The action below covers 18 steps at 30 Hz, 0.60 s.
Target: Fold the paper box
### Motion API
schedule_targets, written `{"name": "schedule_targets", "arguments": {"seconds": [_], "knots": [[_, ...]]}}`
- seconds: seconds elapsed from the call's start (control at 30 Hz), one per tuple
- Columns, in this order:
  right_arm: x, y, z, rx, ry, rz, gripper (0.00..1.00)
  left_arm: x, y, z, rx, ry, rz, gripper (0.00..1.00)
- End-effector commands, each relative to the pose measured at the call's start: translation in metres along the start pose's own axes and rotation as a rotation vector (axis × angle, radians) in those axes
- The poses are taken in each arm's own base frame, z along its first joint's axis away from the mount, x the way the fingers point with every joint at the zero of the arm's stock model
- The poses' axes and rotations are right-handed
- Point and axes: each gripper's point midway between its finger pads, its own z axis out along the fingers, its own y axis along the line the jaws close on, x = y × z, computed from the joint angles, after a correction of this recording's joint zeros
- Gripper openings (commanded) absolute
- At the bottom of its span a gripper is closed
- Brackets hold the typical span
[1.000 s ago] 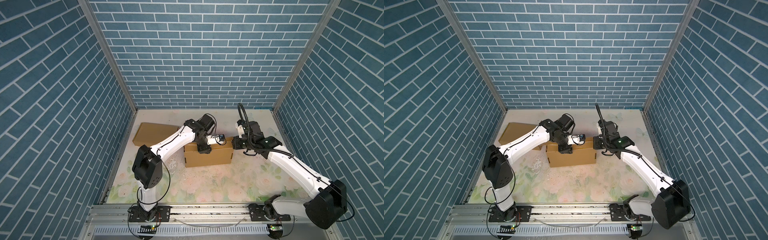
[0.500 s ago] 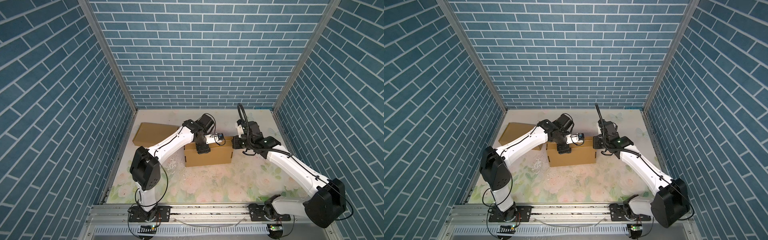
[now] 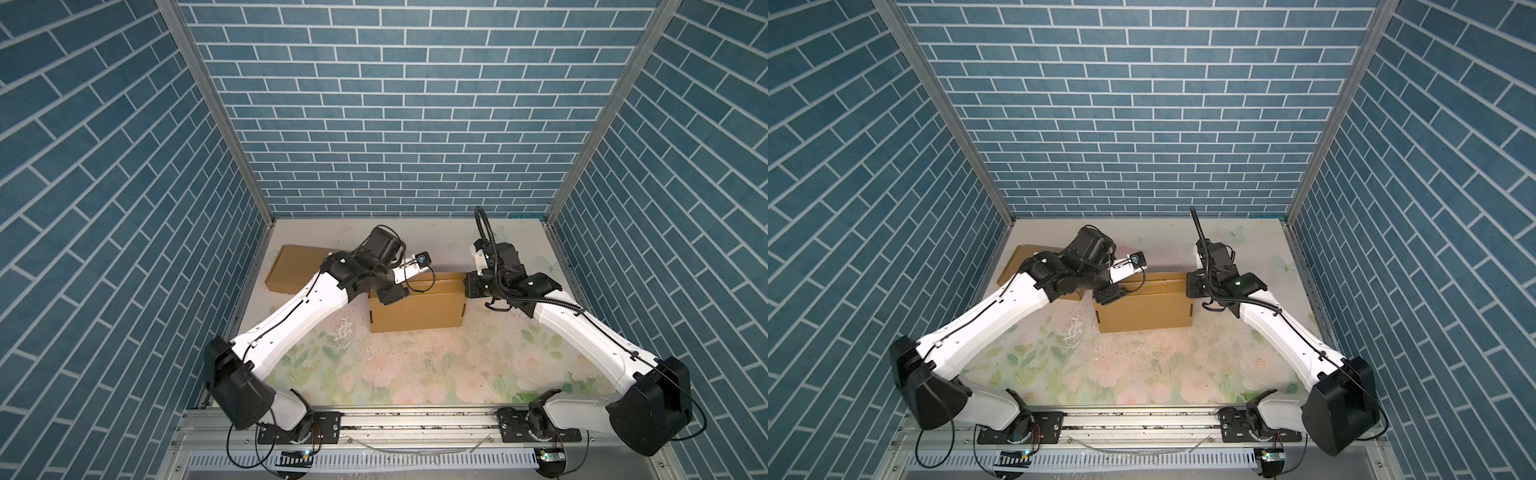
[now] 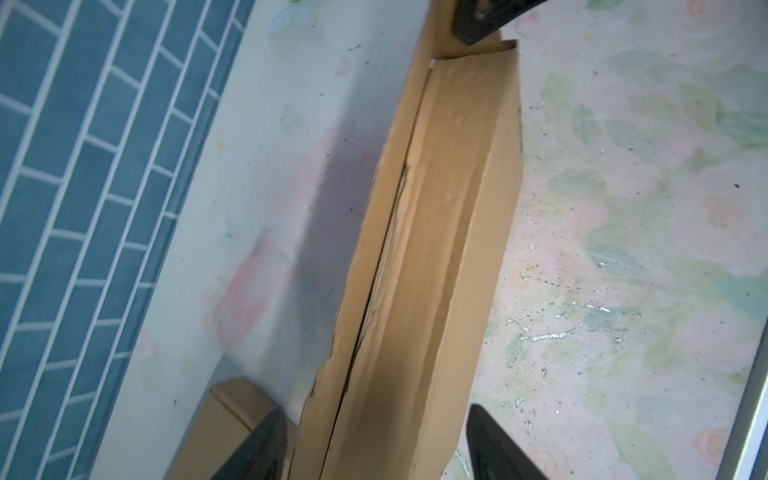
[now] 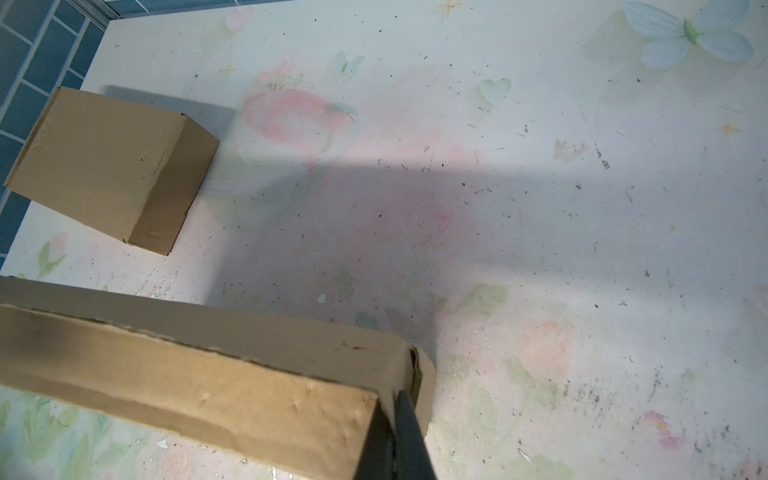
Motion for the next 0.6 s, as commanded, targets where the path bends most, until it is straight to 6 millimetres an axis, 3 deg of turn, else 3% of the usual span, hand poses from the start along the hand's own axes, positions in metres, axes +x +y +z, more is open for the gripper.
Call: {"name": "schedule_targets", "arguments": {"seconds": [0.0, 0.13, 0.3, 0.57], "knots": [[0.044, -0.015, 0.006, 0.060, 0.141, 0.020, 0.00, 0.016, 0.027, -0.022, -0.116, -0.043, -0.247, 0.60], [0.045, -0.015, 0.004, 0.055, 0.133, 0.020, 0.00, 0.052, 0.035, -0.040, -0.139, -0.039, -0.453, 0.61], [0.049, -0.015, 0.006, 0.049, 0.141, 0.027, 0.00, 0.084, 0.028, -0.031, -0.093, 0.035, -0.553, 0.64], [0.052, -0.014, 0.005, 0.045, 0.143, 0.026, 0.00, 0.094, 0.040, -0.017, -0.089, 0.075, -0.563, 0.56]]}}
